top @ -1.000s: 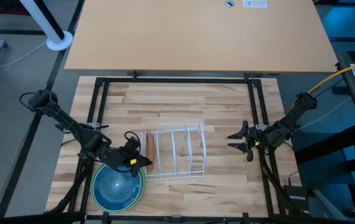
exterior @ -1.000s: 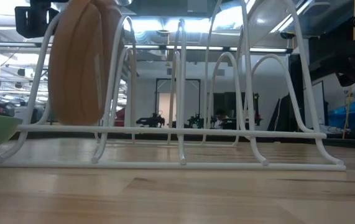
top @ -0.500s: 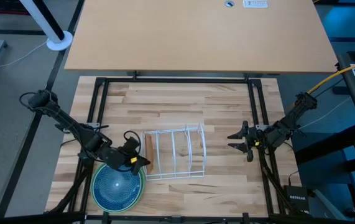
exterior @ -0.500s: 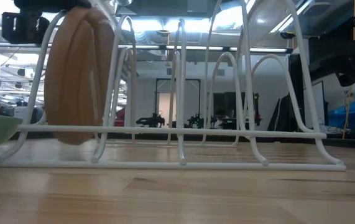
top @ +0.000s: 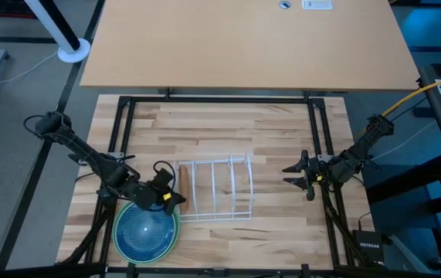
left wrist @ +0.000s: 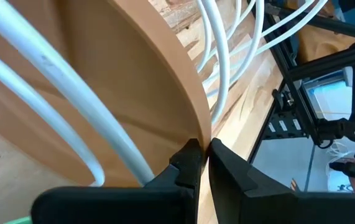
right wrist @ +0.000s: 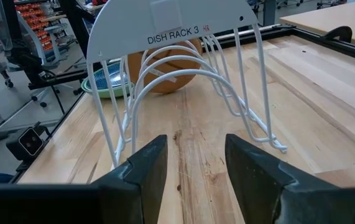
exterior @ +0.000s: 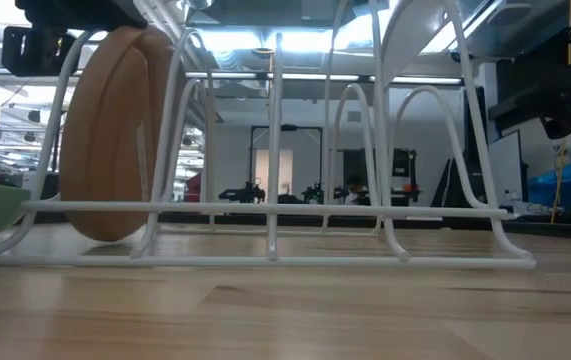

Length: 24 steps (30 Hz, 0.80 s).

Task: Sort dishes
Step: Put the brown plate into the dish rack, then put the blue plate into the dish rack

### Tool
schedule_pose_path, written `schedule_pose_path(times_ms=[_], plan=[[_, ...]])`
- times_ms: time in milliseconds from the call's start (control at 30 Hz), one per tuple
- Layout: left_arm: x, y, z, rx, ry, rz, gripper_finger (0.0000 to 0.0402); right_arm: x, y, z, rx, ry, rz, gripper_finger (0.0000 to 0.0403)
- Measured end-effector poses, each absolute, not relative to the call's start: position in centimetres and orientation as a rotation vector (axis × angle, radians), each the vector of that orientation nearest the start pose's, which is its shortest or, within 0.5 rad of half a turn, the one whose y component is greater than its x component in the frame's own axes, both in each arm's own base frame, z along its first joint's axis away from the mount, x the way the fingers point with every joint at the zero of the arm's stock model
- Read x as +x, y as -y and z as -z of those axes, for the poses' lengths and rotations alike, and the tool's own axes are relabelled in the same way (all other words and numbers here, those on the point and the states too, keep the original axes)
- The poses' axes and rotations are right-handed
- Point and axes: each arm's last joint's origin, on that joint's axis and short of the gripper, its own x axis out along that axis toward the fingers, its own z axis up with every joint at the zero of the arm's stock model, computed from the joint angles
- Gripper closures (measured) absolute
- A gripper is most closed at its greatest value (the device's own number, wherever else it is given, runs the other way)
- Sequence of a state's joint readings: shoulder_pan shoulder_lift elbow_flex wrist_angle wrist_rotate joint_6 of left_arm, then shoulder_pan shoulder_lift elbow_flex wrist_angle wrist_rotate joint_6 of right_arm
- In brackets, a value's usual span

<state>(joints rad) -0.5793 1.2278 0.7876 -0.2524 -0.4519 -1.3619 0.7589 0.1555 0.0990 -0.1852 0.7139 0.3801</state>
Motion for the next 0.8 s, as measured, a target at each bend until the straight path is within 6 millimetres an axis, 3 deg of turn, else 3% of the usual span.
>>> schedule_pose_path(times_ms=[133, 433, 800], plan=[[21.7, 12.7, -24.2, -0.977, -0.566, -0.295, 0.0370, 8.1, -5.1, -16.9, 0.216, -0.184, -0.010, 0.0237], [21.6, 12.7, -24.3, -0.979, -0.568, -0.290, 0.0285, 8.1, -5.1, -16.9, 0.217, -0.184, -0.010, 0.0237], [20.1, 13.5, -25.7, -1.086, -0.808, 0.007, 0.0279, 8.1, -5.1, -16.9, 0.217, -0.184, -0.011, 0.0237]])
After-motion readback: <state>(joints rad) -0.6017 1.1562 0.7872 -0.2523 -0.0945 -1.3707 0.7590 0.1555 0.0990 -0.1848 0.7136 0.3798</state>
